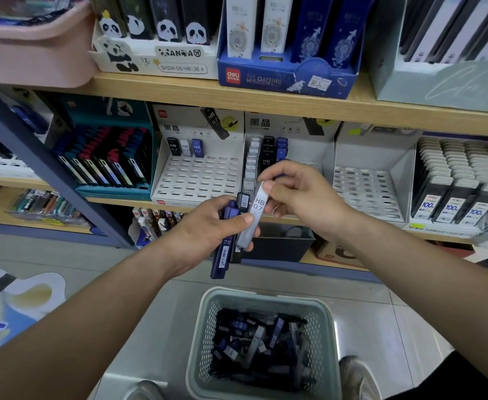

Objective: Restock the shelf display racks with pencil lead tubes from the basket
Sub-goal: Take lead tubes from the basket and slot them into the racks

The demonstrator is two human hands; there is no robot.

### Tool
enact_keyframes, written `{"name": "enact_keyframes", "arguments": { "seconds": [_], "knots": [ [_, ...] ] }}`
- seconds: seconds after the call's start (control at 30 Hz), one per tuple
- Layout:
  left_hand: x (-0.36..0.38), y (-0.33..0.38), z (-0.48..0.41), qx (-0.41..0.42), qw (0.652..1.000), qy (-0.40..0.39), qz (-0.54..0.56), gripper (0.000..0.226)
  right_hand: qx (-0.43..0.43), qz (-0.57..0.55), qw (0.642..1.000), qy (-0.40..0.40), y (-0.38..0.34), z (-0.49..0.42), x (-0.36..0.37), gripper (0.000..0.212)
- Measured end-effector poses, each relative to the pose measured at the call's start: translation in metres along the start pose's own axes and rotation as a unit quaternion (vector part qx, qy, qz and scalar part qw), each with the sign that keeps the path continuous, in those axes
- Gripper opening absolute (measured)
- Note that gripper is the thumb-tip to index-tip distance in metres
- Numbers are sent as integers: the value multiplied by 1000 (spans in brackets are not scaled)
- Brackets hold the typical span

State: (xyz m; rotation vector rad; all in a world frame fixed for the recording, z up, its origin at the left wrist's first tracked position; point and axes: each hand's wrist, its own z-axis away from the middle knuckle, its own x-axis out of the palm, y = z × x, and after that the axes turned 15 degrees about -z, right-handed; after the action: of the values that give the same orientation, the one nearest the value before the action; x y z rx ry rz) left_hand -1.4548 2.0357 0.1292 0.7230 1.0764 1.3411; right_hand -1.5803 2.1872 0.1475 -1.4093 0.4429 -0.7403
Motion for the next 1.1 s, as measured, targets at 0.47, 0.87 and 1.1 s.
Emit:
{"name": "enact_keyframes", "arguments": {
  "seconds": [0.47, 0.87, 1.1],
  "knots": [
    [-3, 2, 0, 20, 999, 26, -34, 23, -27, -8, 999, 25, -2, 2, -7, 9],
    [-19, -13, -2, -13, 995, 75, -63, 11, -195, 237, 938, 164, -12, -22, -49, 14],
    [-18, -6, -8, -6, 995, 87, -52, 11, -210, 302, 902, 227, -10, -38, -81, 10]
  ]
}}
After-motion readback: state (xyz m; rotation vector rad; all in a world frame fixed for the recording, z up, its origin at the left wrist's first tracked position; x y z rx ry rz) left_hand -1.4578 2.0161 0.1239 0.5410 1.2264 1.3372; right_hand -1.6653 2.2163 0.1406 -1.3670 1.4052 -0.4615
